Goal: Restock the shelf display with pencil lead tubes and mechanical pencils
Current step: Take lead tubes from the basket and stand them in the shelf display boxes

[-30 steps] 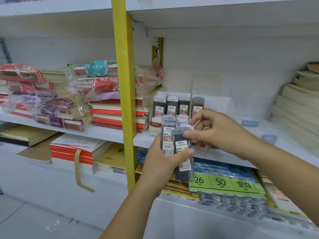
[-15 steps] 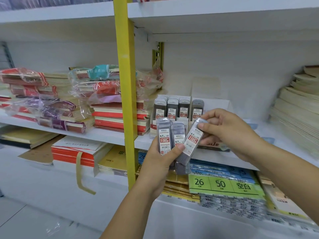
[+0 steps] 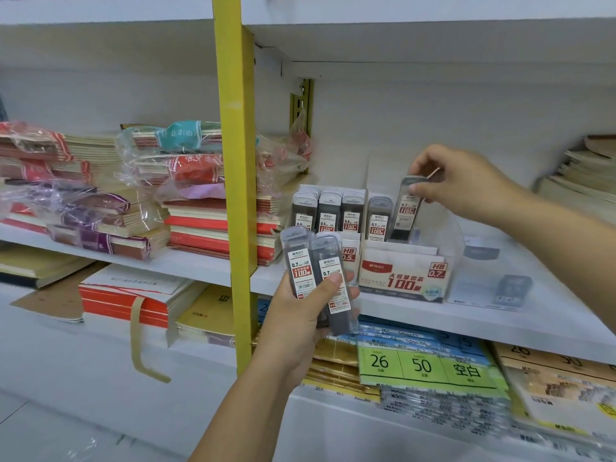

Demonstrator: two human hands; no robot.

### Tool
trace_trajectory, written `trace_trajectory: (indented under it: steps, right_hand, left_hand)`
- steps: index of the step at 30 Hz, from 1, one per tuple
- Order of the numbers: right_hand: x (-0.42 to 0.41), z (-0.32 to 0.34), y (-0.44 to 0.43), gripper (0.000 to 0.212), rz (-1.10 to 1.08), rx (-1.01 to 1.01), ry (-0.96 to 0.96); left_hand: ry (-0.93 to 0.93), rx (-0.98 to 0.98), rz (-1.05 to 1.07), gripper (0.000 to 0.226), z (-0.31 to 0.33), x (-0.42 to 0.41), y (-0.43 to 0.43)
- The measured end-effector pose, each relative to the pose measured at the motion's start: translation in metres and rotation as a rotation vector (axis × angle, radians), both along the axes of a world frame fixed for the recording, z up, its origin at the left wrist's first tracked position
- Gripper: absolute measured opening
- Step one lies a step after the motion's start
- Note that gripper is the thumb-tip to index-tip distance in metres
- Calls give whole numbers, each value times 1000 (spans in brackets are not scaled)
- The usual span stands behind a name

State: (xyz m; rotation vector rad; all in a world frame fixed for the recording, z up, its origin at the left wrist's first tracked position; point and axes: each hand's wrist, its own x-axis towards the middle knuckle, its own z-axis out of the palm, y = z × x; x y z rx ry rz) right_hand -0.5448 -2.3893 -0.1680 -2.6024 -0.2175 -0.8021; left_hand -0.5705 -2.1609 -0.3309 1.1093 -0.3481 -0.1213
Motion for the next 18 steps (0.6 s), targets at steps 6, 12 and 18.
trace_trajectory:
  steps: [6, 12, 18]
  right_hand:
    - [16, -10, -8, 21, -20, -134, 69]
    - [22, -19, -10, 21, -139, -380, -61]
    - [-12, -26, 4, 18, -97, -252, -199]
  left_hand:
    - [-25, 36, 14, 36, 0, 2, -4]
    - [-44, 39, 25, 37, -1, 1, -5]
    - [-42, 64, 33, 37, 1, -3, -5]
